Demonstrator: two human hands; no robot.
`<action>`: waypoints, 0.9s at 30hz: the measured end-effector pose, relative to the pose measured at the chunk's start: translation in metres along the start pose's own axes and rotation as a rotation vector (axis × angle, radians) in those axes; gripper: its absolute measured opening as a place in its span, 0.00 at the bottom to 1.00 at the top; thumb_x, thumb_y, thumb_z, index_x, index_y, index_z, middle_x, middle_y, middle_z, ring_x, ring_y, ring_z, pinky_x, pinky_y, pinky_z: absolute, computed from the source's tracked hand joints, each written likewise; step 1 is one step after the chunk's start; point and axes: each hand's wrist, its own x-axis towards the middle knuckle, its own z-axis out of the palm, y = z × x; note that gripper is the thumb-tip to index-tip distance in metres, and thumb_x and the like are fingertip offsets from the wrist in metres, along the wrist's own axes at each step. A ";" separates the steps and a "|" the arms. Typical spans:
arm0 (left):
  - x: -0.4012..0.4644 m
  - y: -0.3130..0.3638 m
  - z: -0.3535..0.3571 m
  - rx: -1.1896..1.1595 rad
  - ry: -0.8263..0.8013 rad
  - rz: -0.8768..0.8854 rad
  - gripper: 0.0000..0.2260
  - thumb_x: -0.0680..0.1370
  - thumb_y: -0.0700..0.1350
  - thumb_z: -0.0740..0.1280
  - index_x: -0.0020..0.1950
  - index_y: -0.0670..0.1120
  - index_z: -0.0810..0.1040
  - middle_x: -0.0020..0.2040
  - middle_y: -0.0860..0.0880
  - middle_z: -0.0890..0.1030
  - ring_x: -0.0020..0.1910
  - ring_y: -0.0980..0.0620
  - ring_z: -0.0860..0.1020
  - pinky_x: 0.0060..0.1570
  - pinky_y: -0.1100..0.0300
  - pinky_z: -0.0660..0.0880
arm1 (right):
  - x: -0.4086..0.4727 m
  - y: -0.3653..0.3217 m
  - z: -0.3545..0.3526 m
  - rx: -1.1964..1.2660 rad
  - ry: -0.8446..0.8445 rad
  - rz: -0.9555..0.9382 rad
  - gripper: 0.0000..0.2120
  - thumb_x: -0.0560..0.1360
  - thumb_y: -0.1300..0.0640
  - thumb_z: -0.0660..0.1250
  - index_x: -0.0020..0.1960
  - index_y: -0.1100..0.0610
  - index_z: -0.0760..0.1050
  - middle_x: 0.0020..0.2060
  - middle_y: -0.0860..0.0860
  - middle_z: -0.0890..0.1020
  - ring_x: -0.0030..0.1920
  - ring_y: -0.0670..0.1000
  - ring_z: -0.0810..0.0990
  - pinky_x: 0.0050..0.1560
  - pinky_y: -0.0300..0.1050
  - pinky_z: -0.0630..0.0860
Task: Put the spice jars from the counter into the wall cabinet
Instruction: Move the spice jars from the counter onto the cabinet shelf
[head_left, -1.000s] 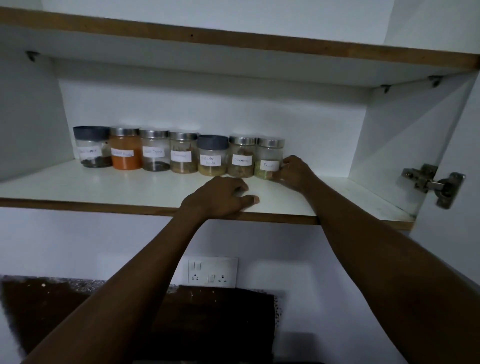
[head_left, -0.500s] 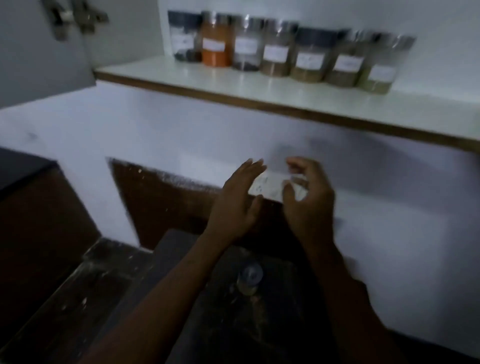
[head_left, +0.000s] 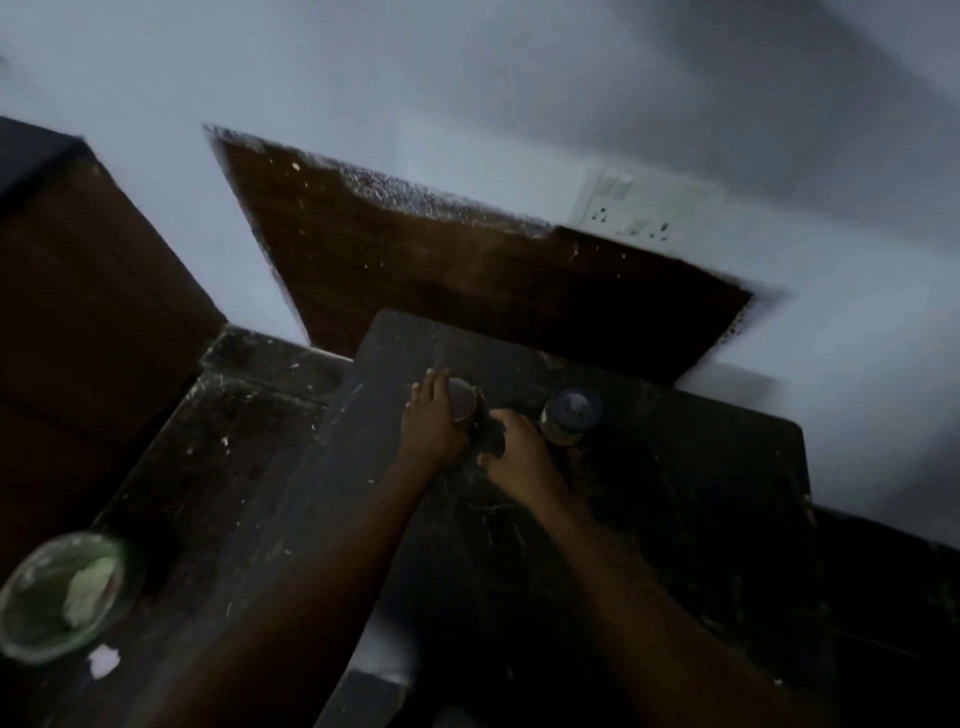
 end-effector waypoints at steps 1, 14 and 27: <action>0.004 -0.004 0.004 0.009 -0.017 -0.004 0.42 0.76 0.51 0.74 0.83 0.44 0.55 0.84 0.42 0.55 0.82 0.36 0.56 0.76 0.38 0.63 | 0.000 0.003 0.006 -0.007 -0.008 0.010 0.32 0.75 0.59 0.73 0.77 0.56 0.67 0.71 0.56 0.72 0.72 0.56 0.72 0.71 0.48 0.72; 0.022 -0.021 0.020 0.059 -0.066 0.150 0.35 0.73 0.58 0.76 0.76 0.50 0.67 0.72 0.47 0.67 0.70 0.44 0.71 0.67 0.45 0.74 | -0.003 0.022 0.025 0.023 0.014 0.062 0.39 0.74 0.60 0.74 0.79 0.50 0.60 0.77 0.53 0.66 0.76 0.55 0.69 0.71 0.50 0.73; -0.015 0.117 -0.100 -0.464 0.090 0.553 0.45 0.69 0.55 0.80 0.81 0.53 0.61 0.71 0.53 0.73 0.69 0.53 0.75 0.66 0.51 0.78 | -0.038 -0.063 -0.113 0.004 0.387 -0.371 0.47 0.72 0.38 0.71 0.83 0.43 0.49 0.78 0.47 0.63 0.77 0.47 0.67 0.75 0.50 0.71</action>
